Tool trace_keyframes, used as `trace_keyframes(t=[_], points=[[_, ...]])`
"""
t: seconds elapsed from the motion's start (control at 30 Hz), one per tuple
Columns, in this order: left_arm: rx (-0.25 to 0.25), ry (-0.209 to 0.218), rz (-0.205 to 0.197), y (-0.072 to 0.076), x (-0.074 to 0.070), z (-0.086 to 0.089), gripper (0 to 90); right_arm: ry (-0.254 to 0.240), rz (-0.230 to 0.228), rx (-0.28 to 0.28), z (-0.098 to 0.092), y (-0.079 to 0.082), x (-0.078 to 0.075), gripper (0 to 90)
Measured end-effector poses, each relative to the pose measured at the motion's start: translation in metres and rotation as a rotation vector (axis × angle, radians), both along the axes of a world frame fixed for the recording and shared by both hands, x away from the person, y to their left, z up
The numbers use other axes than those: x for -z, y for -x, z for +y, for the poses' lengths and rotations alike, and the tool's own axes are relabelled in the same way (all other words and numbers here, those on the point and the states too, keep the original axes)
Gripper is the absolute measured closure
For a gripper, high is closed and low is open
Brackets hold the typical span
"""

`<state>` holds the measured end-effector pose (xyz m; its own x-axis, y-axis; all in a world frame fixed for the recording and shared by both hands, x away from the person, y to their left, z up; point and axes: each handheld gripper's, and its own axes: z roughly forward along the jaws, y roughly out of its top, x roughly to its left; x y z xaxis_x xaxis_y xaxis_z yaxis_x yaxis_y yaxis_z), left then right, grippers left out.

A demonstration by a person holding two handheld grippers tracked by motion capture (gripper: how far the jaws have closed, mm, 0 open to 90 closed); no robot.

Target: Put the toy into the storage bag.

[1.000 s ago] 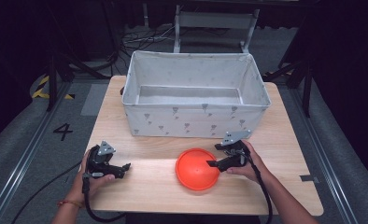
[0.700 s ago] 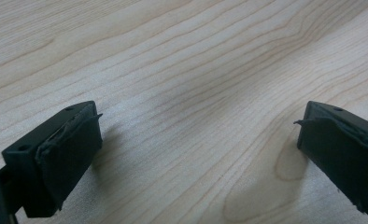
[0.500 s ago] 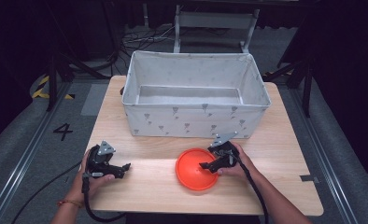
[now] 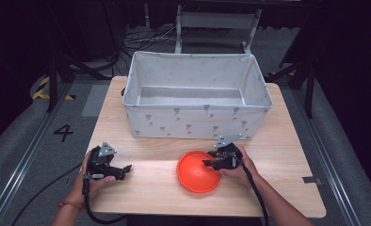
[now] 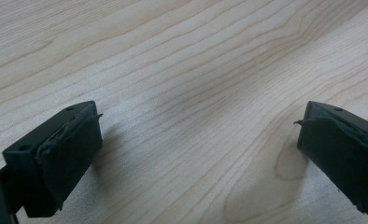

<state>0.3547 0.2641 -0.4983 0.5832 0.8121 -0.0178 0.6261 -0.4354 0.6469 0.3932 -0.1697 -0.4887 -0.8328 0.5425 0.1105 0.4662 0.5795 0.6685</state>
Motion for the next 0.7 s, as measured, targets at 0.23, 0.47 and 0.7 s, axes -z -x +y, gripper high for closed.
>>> trace_keyframes(t=[0.23, 0.47, 0.7], points=[[0.000, -0.001, 0.000, 0.000, 0.000, 0.000, 0.3, -0.046, -0.007, 0.002, -0.008, 0.000, -0.008, 73.9], [-0.001, 0.003, 0.003, 0.000, 0.000, 0.000, 0.2, -0.094, -0.042, -0.034, -0.015, 0.008, -0.026, 81.0], [0.000, 0.000, 0.000, 0.000, 0.000, 0.000, 0.2, -0.097, -0.107, -0.087, -0.023, 0.023, -0.051, 82.6]])
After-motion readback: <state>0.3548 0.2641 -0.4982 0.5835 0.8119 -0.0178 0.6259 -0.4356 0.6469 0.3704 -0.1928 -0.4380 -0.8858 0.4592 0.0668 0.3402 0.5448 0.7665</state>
